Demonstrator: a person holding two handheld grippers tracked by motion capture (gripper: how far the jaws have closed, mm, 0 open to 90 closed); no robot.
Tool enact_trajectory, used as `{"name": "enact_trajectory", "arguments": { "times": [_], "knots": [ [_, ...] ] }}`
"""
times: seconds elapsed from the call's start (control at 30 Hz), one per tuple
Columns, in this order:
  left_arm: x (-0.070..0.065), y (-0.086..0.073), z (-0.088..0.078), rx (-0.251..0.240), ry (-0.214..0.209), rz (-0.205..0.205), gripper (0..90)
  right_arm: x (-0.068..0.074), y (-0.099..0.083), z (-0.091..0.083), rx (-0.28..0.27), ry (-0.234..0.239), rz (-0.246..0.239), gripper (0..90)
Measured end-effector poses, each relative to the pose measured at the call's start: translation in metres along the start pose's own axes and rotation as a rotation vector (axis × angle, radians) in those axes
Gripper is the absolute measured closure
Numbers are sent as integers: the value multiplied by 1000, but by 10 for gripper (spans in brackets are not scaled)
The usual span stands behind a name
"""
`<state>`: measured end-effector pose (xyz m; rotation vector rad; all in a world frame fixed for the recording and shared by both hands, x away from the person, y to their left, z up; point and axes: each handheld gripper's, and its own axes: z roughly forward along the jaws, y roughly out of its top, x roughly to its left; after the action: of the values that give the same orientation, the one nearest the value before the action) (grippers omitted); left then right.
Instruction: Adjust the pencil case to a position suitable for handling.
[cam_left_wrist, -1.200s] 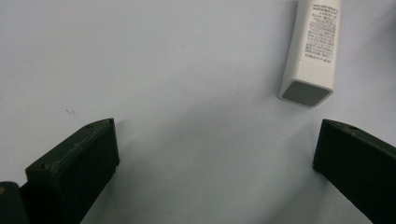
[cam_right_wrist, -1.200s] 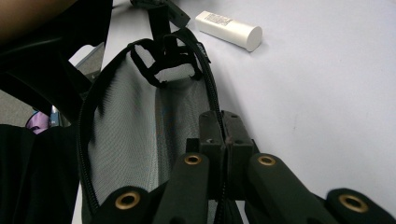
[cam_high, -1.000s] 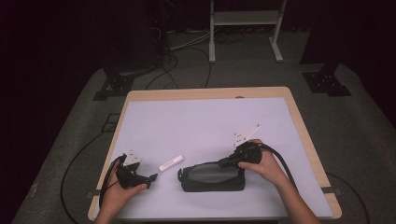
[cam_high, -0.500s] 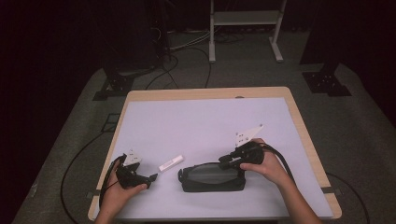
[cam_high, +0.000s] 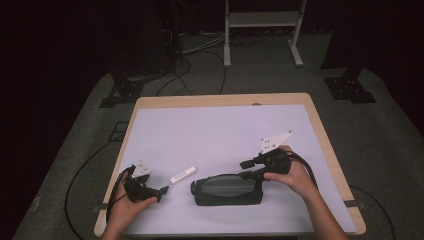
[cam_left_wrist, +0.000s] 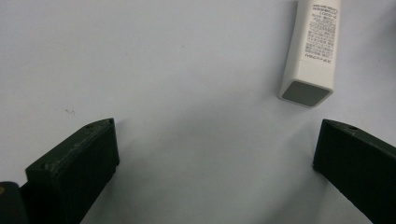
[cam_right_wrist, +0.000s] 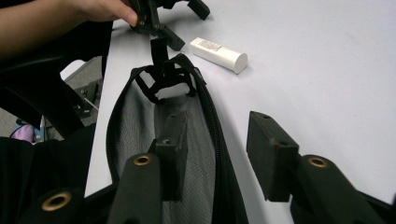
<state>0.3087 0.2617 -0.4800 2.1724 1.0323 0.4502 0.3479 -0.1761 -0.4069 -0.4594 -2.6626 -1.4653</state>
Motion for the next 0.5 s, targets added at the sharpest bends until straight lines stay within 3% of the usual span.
{"name": "enact_trajectory", "arguments": {
  "times": [0.23, 0.43, 0.5],
  "knots": [
    [0, 0, 0, 0, -1, -1, 0, -3, -3, -10, -29, -39, 18, 492],
    [0, 0, 0, 0, -1, -1, 0, -6, -7, -22, -51, -114, 48, 407],
    [0, 0, 0, 1, -2, -2, 0, -7, -8, -27, -62, -160, 62, 361]
  ]
}}
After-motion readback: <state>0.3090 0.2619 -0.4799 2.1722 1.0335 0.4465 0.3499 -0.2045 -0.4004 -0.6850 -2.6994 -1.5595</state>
